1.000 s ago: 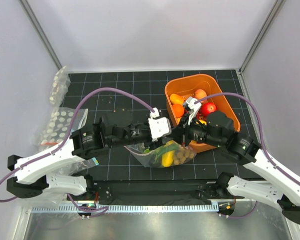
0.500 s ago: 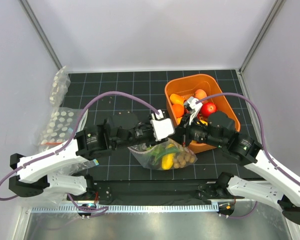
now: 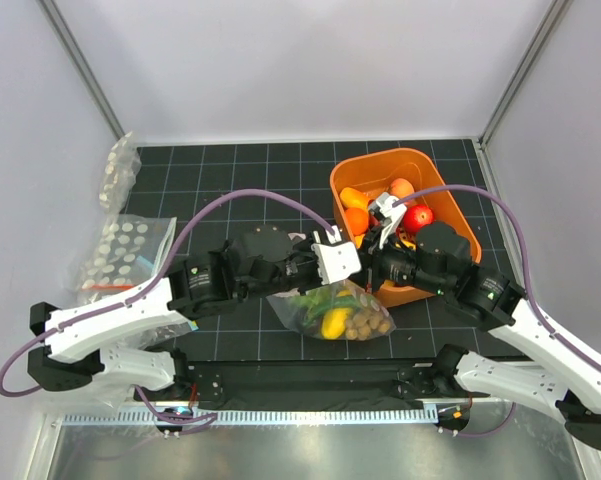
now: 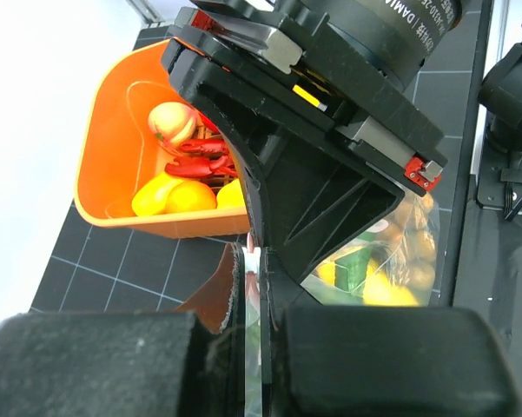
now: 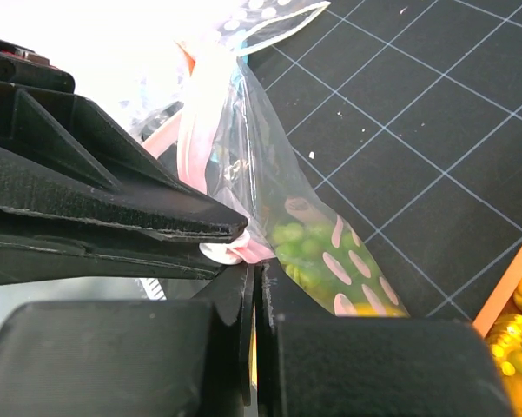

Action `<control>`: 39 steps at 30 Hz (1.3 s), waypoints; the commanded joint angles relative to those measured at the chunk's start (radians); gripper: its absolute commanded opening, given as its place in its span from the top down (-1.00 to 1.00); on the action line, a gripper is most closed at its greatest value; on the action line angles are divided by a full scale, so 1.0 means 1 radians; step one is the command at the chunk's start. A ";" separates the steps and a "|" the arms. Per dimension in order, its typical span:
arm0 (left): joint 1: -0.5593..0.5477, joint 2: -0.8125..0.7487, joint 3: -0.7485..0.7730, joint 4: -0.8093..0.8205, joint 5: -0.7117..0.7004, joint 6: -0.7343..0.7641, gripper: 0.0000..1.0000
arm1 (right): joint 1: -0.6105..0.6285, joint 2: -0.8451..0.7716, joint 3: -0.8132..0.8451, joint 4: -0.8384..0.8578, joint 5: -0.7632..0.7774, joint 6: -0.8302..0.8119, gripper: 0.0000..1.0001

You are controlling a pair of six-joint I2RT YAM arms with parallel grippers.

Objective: Place the food in the zip-top bag and seal the zipper
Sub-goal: Adjust the zipper food storage bag at the center of the board.

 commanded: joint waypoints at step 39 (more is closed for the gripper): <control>-0.001 -0.225 -0.001 -0.040 0.322 -0.183 1.00 | 0.006 -0.153 -0.298 0.637 -0.332 -0.222 -0.37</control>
